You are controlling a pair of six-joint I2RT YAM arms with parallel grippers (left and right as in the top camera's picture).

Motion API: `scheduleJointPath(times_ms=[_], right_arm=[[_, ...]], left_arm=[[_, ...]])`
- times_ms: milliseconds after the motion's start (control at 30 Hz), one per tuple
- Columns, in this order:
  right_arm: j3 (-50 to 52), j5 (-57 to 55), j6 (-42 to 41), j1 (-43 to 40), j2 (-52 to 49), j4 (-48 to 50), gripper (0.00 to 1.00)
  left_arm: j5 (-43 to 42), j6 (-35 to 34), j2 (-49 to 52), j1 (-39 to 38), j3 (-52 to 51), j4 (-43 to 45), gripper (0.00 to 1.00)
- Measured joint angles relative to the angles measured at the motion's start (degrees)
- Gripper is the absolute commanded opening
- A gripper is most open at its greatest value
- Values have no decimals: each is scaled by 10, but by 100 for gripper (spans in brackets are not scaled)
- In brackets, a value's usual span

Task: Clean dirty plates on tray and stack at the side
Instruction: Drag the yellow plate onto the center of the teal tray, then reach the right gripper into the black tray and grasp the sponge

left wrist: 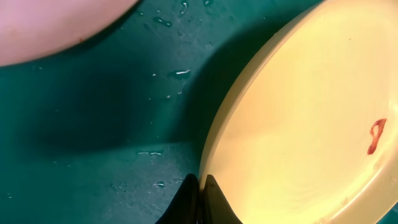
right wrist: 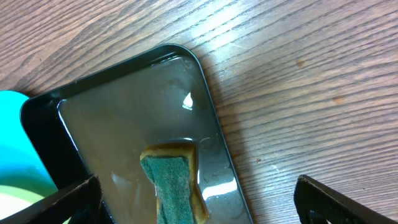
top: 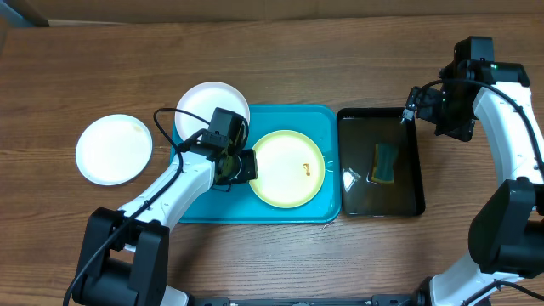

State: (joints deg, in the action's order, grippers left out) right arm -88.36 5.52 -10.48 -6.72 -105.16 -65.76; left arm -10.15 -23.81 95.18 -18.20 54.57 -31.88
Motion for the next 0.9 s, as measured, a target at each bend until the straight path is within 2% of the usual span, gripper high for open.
scheduleJointPath(times_ms=[267, 300, 367, 400, 567, 700, 833, 900], right_arm=[[0, 0, 0, 0, 0, 0, 100], [0, 0, 0, 0, 0, 0, 100], [0, 0, 0, 0, 0, 0, 100], [0, 0, 0, 0, 0, 0, 100], [0, 5, 0, 0, 0, -1, 100], [0, 59, 0, 0, 0, -55, 99], [0, 89, 3, 1, 0, -69, 70], [0, 84, 2, 1, 0, -71, 50]], left_arm=[[25, 2, 0, 0, 0, 0, 13], [29, 2, 0, 0, 0, 0, 20], [36, 5, 0, 0, 0, 1, 41], [39, 3, 0, 0, 0, 2, 44], [49, 3, 0, 0, 0, 9, 44], [49, 3, 2, 0, 0, 20, 44], [47, 3, 25, 0, 0, 43, 40], [44, 4, 37, 0, 0, 47, 38]])
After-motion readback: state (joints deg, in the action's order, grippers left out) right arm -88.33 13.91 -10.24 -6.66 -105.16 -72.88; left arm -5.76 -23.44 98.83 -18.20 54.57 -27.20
